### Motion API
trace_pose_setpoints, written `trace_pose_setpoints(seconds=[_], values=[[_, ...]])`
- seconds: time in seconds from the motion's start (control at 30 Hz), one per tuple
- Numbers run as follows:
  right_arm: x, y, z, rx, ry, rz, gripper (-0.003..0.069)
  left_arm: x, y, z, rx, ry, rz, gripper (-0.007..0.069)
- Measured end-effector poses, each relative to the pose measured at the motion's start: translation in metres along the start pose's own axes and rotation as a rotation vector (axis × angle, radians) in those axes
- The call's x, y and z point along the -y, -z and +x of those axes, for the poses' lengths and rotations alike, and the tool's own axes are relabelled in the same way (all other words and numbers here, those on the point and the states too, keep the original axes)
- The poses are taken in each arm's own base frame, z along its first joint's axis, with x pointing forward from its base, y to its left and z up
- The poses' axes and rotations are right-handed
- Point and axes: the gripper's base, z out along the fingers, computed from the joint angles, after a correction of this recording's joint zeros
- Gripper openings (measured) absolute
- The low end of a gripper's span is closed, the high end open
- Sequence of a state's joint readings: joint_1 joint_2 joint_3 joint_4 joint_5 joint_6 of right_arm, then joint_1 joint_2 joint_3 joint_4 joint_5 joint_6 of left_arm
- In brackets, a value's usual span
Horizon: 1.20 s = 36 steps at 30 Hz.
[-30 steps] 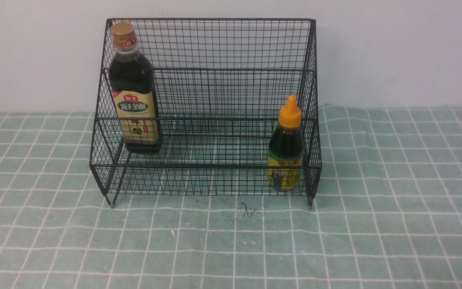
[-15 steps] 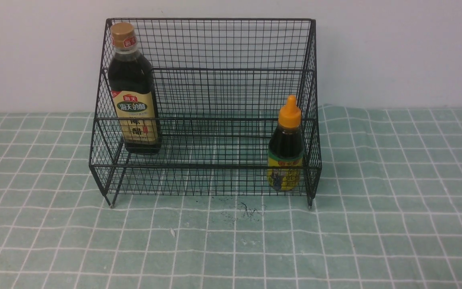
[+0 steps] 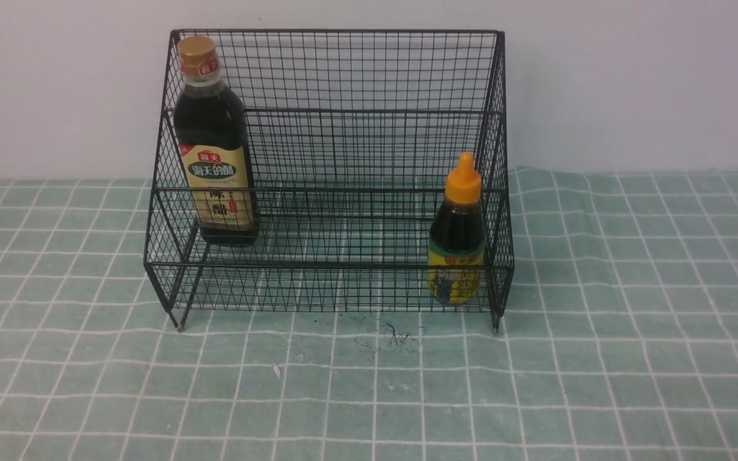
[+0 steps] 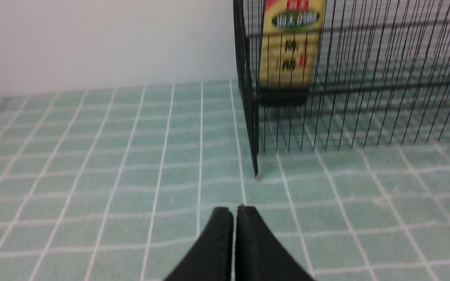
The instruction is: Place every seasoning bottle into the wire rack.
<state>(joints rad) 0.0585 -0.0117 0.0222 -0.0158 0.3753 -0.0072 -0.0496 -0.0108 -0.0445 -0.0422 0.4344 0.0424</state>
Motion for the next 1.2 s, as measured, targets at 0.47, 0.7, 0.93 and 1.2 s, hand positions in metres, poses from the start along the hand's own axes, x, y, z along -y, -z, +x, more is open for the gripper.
trace_pose_setpoints(seconds=[0.47,0.7,0.93,1.2], values=[[0.0000,0.0000,0.0002,-0.002,0.000,0.000,-0.0013,-0.0007,-0.0080,0.0171,-0.020,-0.013,-0.007,-0.0006],[0.0000,0.0000,0.0002,-0.002,0.000,0.000,-0.0013,-0.0008,-0.0080,0.0170,-0.019,-0.015,-0.008,-0.0006],[0.0000,0.0000,0.0002,-0.002,0.000,0.000,-0.0013,-0.0008,-0.0081,0.0172,-0.019,-0.015,-0.008,-0.0006],[0.0000,0.0000,0.0002,-0.002,-0.001,0.000,-0.0013,-0.0009,-0.0081,0.0172,-0.019,-0.017,-0.009,-0.0006]])
